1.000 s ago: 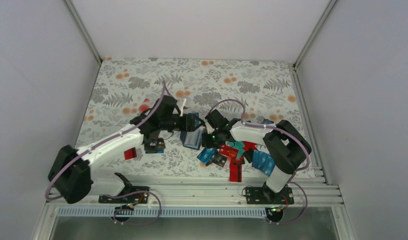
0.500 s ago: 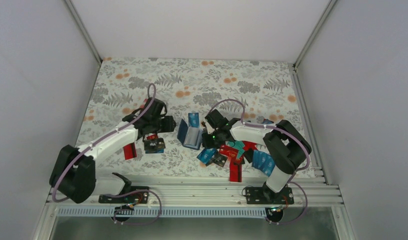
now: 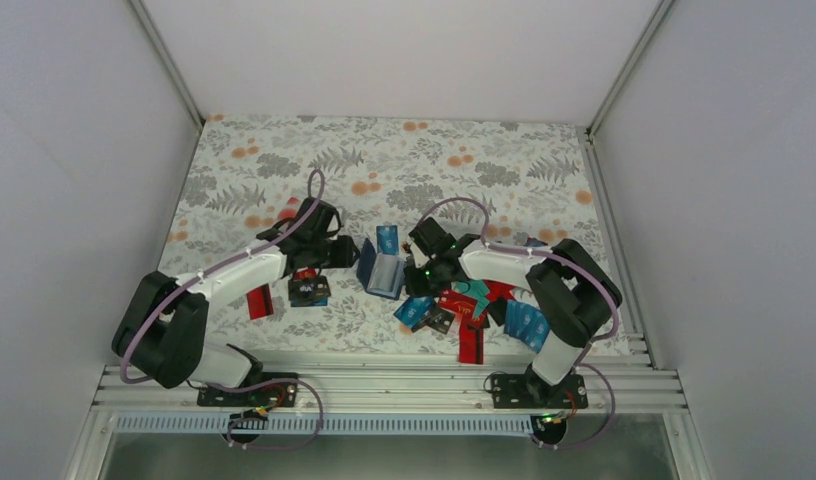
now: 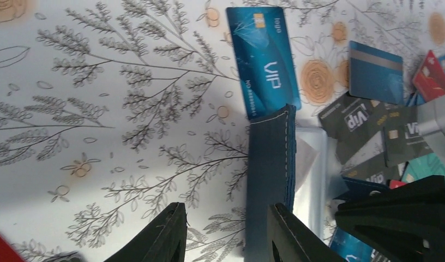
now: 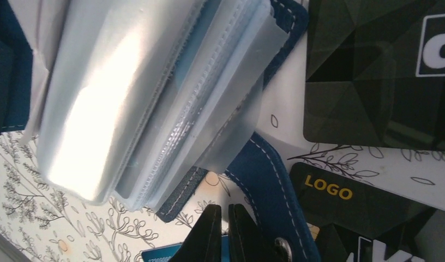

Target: Put the credit cards into the card holder

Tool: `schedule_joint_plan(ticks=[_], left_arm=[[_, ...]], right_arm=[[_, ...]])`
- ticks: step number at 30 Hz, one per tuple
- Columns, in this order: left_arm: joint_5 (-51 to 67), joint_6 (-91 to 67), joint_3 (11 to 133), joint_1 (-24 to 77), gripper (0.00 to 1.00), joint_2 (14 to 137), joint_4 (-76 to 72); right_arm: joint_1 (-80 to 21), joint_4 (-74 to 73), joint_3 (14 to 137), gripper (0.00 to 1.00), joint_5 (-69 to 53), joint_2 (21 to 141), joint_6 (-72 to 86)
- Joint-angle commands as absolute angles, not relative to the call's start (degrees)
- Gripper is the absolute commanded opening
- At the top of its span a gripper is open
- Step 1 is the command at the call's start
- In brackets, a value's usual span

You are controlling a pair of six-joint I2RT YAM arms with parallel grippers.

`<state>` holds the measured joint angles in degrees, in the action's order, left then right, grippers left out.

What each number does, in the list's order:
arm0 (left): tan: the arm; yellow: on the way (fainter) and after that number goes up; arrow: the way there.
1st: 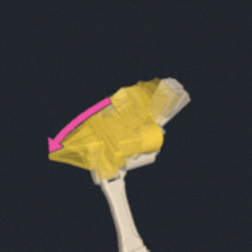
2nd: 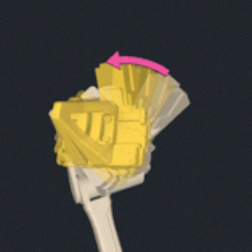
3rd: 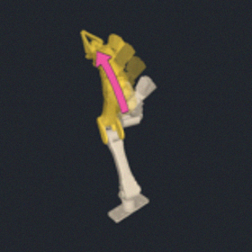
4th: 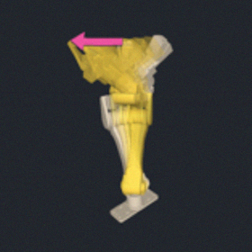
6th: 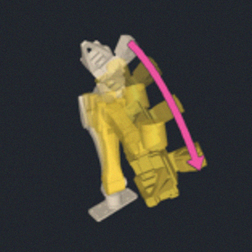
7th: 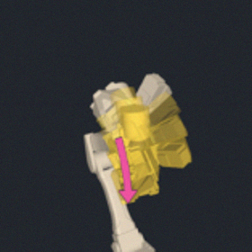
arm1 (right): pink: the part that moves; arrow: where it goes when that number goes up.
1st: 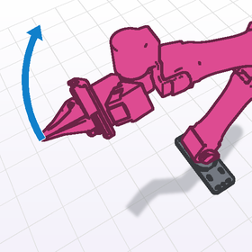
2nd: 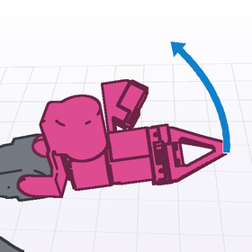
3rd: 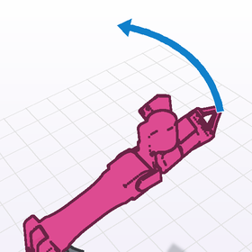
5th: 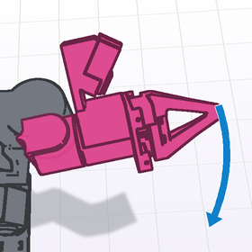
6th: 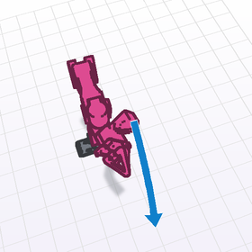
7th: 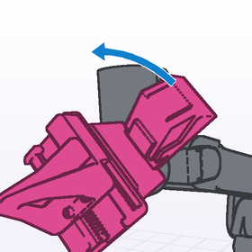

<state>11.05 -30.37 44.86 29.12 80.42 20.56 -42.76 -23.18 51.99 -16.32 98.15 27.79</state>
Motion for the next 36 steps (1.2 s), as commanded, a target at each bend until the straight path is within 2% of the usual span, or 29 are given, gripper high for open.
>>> schedule_joint_plan(ticks=[1,12,19,26,32,36], left_arm=[[15.0,-28.8,44.6,30.0,0.38,80.8,17.2],[15.6,-28.9,46.0,34.9,0.37,86.0,14.1],[12.3,-28.9,50.5,39.2,0.37,90.6,15.9],[7.3,-28.9,53.4,42.2,0.36,94.1,18.7],[5.0,-29.4,54.1,43.5,0.28,96.9,20.0],[4.8,-29.4,54.3,44.1,0.26,97.9,20.0]], right_arm=[[-42.5,-25.2,55.0,0.07,-18.4,97.9,27.1],[-41.6,-28.7,59.4,0.08,-19.6,93.4,26.7],[-38.5,-30.3,57.4,0.1,-17.1,89.1,26.4],[-35.7,-28.7,54.7,0.14,-19.9,85.7,24.9],[-35.7,-24.8,55.5,0.15,-25.7,88.2,24.7],[-35.6,-23.2,57.4,0.13,-28.3,92.1,24.8]])
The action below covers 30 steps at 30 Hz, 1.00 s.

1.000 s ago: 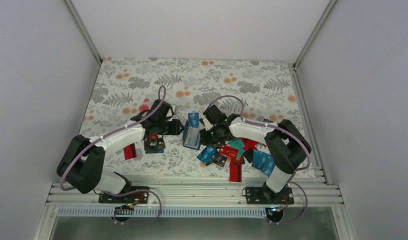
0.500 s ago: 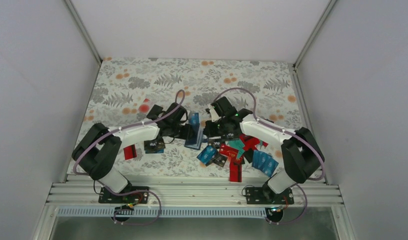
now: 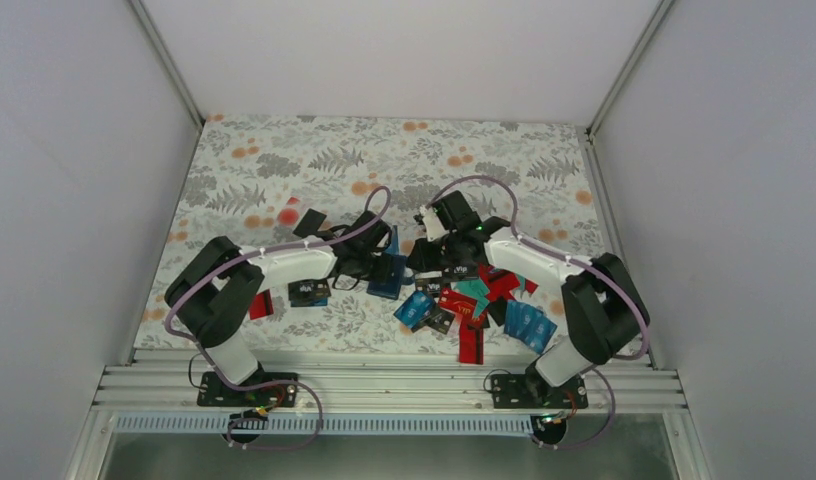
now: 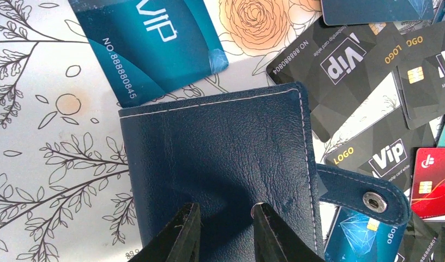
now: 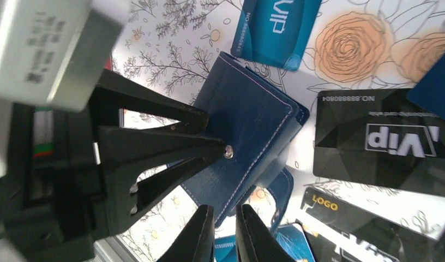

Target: Put the credit cards into the card holder

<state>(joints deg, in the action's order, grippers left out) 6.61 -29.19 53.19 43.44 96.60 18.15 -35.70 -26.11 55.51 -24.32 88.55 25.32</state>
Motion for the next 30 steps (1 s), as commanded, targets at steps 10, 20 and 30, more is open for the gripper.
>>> schedule_joint_plan(ticks=[10,20,30], left_arm=[[5.1,-29.4,54.3,44.8,0.25,98.2,19.6],[6.5,-29.0,55.6,44.8,0.24,97.7,19.8],[3.1,-27.9,60.0,44.6,0.22,96.8,25.2]], right_arm=[[-35.6,-19.6,58.9,0.06,-31.1,101.4,25.6],[-34.8,-18.9,57.3,0.05,-29.8,104.7,25.0],[-33.9,-18.4,54.2,0.04,-28.9,105.9,24.7]])
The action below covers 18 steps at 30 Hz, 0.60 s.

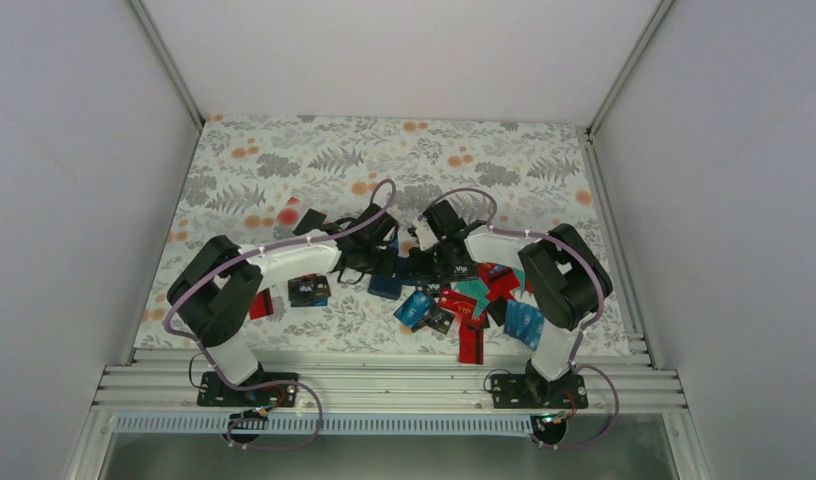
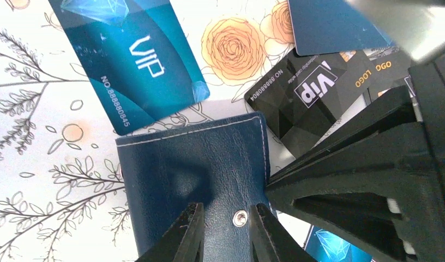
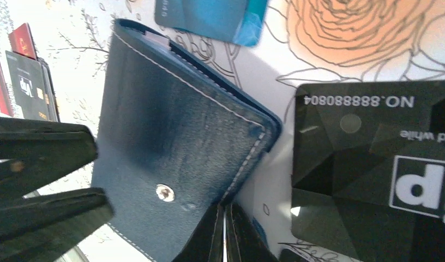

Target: Put the credit cards into the card holder

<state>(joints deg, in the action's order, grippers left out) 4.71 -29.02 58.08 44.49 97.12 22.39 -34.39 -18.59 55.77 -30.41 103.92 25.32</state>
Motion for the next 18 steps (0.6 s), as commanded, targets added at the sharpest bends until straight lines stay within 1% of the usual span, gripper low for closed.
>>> schedule_joint_plan(ticks=[1,7,18], left_arm=[[2.9,-27.8,60.3,44.4,0.21,96.9,25.6],[2.9,-26.5,61.0,42.6,0.2,97.7,28.0],[5.2,-24.4,57.8,41.0,0.2,97.4,26.6]], right_arm=[[-33.9,-18.5,54.1,0.05,-28.8,105.8,24.8],[-33.9,-18.9,54.5,0.04,-28.7,105.6,24.8],[-33.9,-19.6,55.5,0.05,-28.8,106.2,24.9]])
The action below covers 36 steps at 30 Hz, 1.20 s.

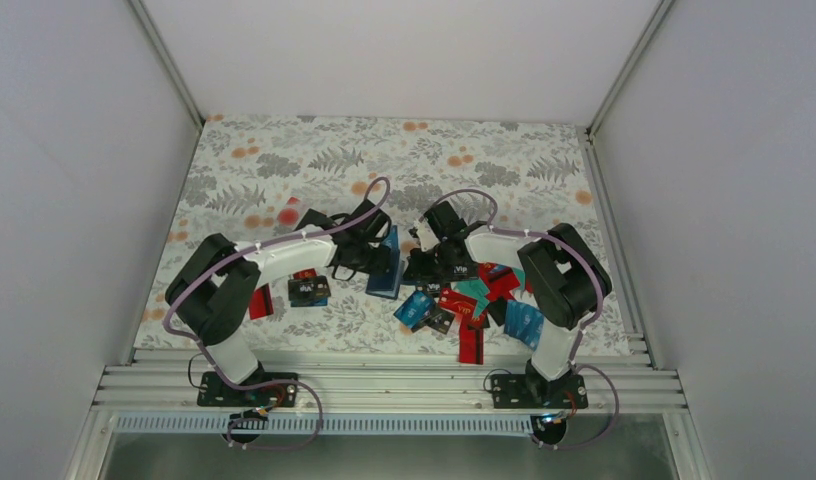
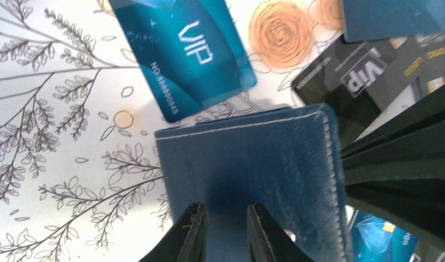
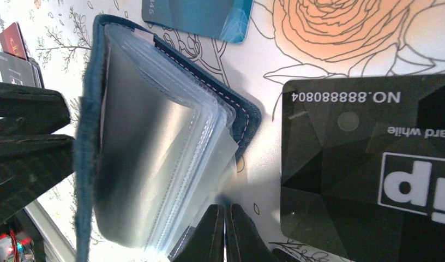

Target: Put the credit cards into the card holder

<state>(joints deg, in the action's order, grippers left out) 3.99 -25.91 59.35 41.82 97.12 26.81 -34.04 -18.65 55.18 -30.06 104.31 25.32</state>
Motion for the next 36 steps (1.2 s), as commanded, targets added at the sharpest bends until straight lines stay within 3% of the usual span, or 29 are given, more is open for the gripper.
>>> schedule_joint_plan(ticks=[1,16,30,36], left_arm=[[5.7,-24.1,57.4,41.0,0.2,97.5,26.0],[6.3,-23.0,56.3,41.4,0.19,100.7,23.8],[7.1,-23.6,55.7,41.6,0.21,99.6,23.3],[8.3,-23.7,56.9,41.5,0.27,97.0,23.9]], right_arm=[[-33.9,-19.8,55.5,0.05,-28.7,106.0,24.8],[-33.7,-26.8,63.7,0.08,-33.3,99.9,23.2],[-33.7,-23.7,62.9,0.06,-33.1,106.8,24.6],[-33.7,-22.5,60.1,0.05,-30.0,108.7,24.1]])
